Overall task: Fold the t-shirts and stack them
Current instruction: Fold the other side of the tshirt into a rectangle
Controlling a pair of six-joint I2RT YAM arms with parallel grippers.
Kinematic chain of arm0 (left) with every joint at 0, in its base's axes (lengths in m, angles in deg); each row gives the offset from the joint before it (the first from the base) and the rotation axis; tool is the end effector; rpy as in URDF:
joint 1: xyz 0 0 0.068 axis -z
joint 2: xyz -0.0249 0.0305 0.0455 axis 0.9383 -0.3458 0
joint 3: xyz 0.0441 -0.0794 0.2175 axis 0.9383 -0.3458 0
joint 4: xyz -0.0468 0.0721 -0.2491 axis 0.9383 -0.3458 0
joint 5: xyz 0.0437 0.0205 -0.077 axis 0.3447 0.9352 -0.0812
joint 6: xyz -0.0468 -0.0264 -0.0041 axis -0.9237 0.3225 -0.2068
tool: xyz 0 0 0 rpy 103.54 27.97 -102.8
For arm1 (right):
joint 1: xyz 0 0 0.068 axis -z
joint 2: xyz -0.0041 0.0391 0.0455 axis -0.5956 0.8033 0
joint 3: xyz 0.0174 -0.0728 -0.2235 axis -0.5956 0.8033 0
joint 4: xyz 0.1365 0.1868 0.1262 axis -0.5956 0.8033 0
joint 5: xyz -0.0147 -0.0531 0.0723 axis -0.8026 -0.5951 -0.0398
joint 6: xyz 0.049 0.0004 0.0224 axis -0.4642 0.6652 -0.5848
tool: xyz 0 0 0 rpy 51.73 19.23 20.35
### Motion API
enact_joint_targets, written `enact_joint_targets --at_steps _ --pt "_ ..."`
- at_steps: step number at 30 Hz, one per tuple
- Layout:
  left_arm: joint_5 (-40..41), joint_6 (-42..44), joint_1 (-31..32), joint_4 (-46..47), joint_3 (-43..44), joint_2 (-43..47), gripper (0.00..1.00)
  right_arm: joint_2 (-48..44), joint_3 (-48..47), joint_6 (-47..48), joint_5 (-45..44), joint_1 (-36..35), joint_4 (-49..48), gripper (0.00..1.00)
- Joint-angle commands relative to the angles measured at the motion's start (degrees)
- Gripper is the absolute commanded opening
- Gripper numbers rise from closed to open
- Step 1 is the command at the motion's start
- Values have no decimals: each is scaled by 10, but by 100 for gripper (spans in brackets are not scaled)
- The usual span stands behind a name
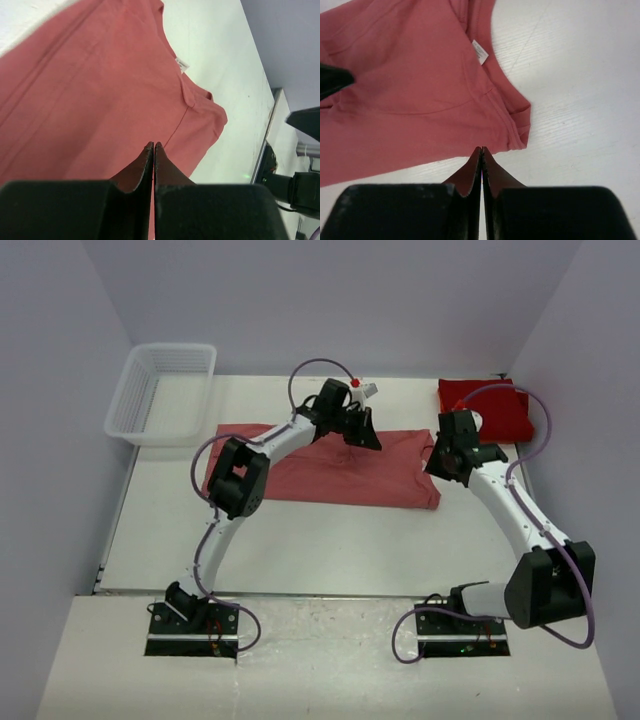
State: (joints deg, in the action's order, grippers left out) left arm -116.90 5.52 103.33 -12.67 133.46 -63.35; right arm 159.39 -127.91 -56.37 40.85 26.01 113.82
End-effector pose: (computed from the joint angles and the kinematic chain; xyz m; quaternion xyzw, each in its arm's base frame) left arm 0.4214 -0.3064 0.1662 0.1896 0.8364 -0.4704 0.2080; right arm 0.2851 0.0446 0.2386 0.1923 0.9229 0.0048 0.3336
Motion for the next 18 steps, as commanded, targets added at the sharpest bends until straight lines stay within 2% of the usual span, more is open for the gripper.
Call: enact_joint_targets --at_steps 1,7,11,15,18 --pt "-88 -13 33 34 50 -59 0 -24 -14 10 23 -11 16 0" --pt "-110 -28 57 56 86 -119 0 -43 -5 10 21 -25 26 0" --pt "-78 -24 58 38 101 -152 0 -78 8 2 29 -46 32 0" --pt "-34 -9 51 -17 170 -198 0 -105 15 -20 33 -89 37 0" --pt "-23 -17 25 -5 193 -224 0 -116 18 -40 36 -126 39 0"
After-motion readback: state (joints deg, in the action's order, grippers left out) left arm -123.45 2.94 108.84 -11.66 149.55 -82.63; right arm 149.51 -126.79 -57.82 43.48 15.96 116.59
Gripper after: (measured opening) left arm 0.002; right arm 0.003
